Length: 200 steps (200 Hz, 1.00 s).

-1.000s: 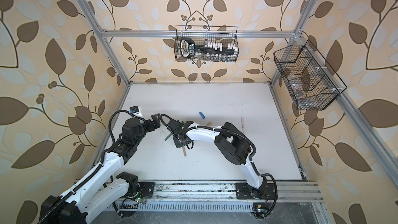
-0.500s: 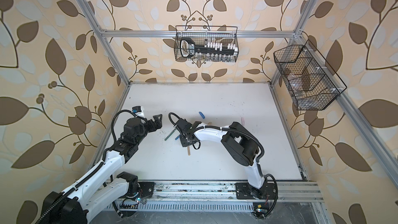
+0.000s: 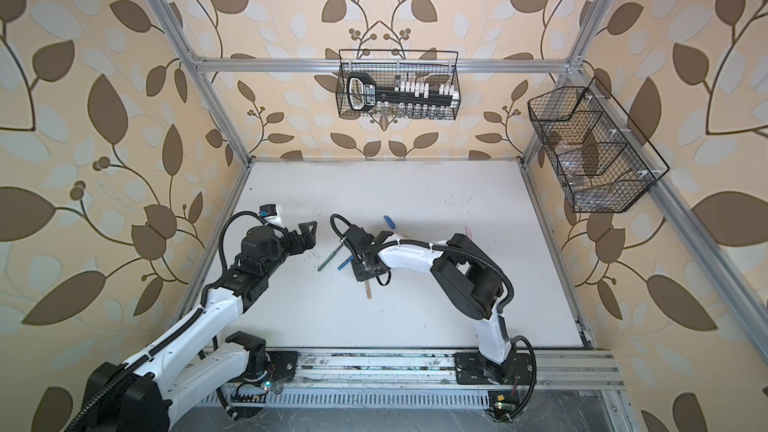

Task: Insert the pens into the pen caps
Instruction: 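Lift the wooden pen nib-up with the right gripper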

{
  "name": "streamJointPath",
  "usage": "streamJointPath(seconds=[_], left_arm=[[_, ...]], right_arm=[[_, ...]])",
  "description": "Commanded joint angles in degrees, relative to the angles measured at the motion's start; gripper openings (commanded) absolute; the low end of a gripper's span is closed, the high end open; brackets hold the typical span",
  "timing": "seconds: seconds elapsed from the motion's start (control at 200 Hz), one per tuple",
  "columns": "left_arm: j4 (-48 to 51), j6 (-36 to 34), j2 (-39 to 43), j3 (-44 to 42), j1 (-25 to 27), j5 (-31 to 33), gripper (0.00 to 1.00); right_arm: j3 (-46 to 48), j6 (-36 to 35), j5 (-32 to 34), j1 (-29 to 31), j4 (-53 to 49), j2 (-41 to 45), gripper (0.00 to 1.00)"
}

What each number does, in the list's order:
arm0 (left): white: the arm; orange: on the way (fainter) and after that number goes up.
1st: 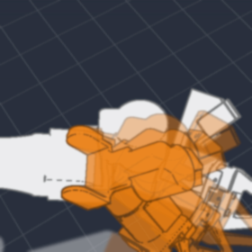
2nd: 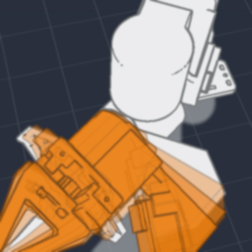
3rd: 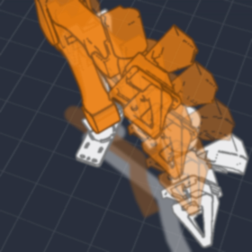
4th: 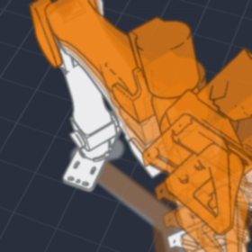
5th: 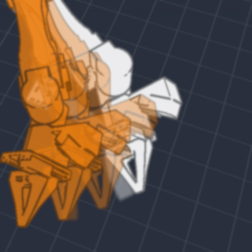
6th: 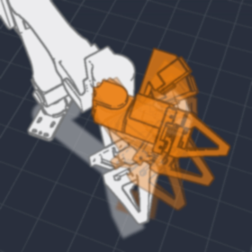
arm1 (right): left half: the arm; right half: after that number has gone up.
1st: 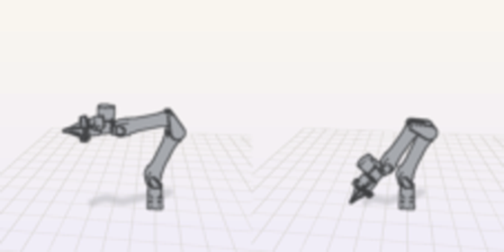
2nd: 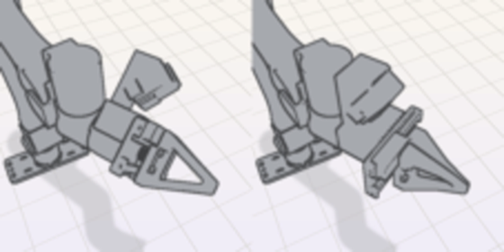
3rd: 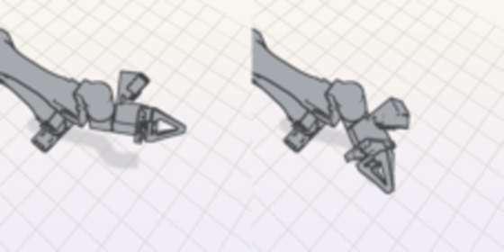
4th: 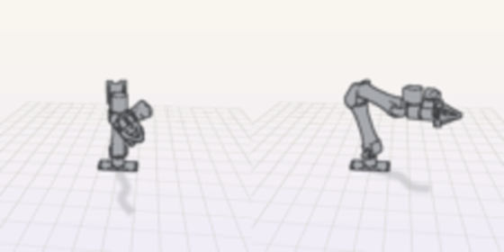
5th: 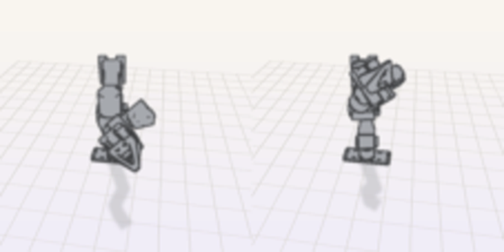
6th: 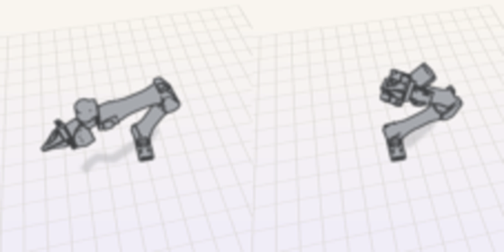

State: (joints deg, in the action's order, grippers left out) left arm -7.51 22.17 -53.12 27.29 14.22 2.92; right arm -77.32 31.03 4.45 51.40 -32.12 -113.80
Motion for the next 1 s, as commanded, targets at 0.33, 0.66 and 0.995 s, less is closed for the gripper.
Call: streamJointPath(seconds=[0.33,0.66,0.995], left_arm=[[-2.6,0.7,0.0,0.8,0.0,-0.5,0.99],[-2.5,0.6,-0.1,0.9,0.0,-0.5,0.99],[-2.2,0.2,-0.3,1.2,0.0,-1.4,0.99]], right_arm=[[-9.8,-1.2,-0.9,0.8,-9.8,-6.1,0.41],[-12.0,-1.1,-1.0,0.8,-11.2,-9.7,0.4],[-9.8,-0.9,0.0,0.1,-10.8,-8.5,0.25]])
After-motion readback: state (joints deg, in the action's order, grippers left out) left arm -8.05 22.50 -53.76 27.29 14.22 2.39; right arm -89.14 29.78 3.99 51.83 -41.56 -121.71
